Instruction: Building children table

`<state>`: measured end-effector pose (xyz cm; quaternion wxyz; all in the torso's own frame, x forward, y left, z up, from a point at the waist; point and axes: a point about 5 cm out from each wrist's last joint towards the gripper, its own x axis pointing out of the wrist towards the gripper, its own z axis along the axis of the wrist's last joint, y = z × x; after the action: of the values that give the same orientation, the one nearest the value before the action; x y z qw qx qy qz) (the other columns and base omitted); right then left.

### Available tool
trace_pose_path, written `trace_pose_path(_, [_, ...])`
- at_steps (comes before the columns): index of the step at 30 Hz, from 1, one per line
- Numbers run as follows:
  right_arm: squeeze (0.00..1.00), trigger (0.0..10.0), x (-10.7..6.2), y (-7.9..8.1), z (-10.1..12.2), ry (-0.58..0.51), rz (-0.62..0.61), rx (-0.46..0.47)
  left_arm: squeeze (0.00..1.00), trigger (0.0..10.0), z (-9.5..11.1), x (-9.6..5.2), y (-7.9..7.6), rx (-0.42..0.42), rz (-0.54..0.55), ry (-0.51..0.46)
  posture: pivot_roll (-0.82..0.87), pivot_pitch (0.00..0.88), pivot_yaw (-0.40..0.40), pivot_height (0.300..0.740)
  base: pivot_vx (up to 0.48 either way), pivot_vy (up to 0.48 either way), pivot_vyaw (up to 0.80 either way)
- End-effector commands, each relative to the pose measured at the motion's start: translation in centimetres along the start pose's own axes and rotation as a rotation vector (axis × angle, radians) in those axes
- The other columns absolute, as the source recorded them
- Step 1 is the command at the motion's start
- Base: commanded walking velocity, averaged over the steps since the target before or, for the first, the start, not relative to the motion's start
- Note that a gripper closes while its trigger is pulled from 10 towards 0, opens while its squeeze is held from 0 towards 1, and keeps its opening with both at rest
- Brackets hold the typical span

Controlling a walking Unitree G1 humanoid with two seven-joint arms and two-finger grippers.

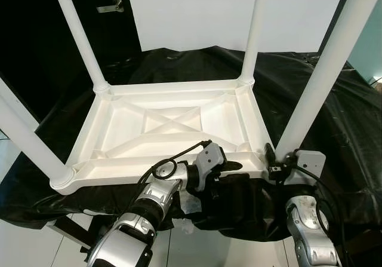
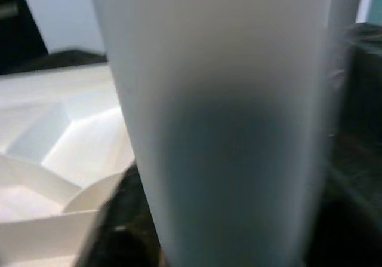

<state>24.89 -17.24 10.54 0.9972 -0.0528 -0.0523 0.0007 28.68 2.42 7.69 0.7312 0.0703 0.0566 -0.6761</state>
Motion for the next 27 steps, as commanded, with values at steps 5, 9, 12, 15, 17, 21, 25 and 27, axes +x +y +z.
trace_pose_path(5, [0.00,10.0,2.2,-2.1,0.7,0.041,0.303,-0.060,0.00,10.0,-4.0,-0.5,-2.3,-0.141,-0.076,0.148,-0.11,0.000,0.026,0.740,0.000,0.000,0.00])
trace_pose_path(9, [0.00,10.0,2.0,-3.0,1.3,0.077,0.502,-0.083,0.00,10.0,-4.0,-0.5,-2.2,-0.138,-0.078,0.148,-0.11,0.000,0.023,0.740,0.000,0.000,0.00])
trace_pose_path(12, [0.00,10.0,1.5,-3.4,1.5,0.096,0.599,-0.112,0.00,10.0,-3.8,-0.4,-2.1,-0.136,-0.075,0.144,-0.11,0.000,0.023,0.740,0.000,0.000,0.00])
trace_pose_path(15, [0.00,10.0,1.5,-3.7,1.5,0.104,0.615,-0.123,0.00,10.0,-3.8,-0.4,-2.1,-0.136,-0.075,0.143,-0.11,0.000,0.022,0.740,0.000,0.000,0.00])
trace_pose_path(17, [0.00,2.4,1.5,-4.3,1.8,0.107,0.638,-0.138,0.00,10.0,-3.9,-0.4,-2.2,-0.139,-0.072,0.144,-0.11,0.000,0.022,0.740,0.000,0.000,0.00])
trace_pose_path(21, [0.00,0.0,1.3,-4.7,1.9,0.118,0.692,-0.142,0.00,10.0,-4.1,-0.6,-2.3,-0.142,-0.070,0.147,-0.11,0.000,0.022,0.740,0.000,0.000,0.00])
trace_pose_path(25, [0.00,0.0,1.0,-5.1,1.7,0.152,0.750,-0.135,0.00,10.0,-4.0,-0.5,-2.2,-0.142,-0.070,0.146,-0.11,0.000,0.023,0.740,0.000,0.000,0.00])
trace_pose_path(27, [0.00,0.0,1.0,-5.2,1.7,0.156,0.752,-0.135,0.00,10.0,-4.0,-0.5,-2.2,-0.141,-0.070,0.145,-0.11,0.000,0.023,0.740,0.000,0.000,0.00])
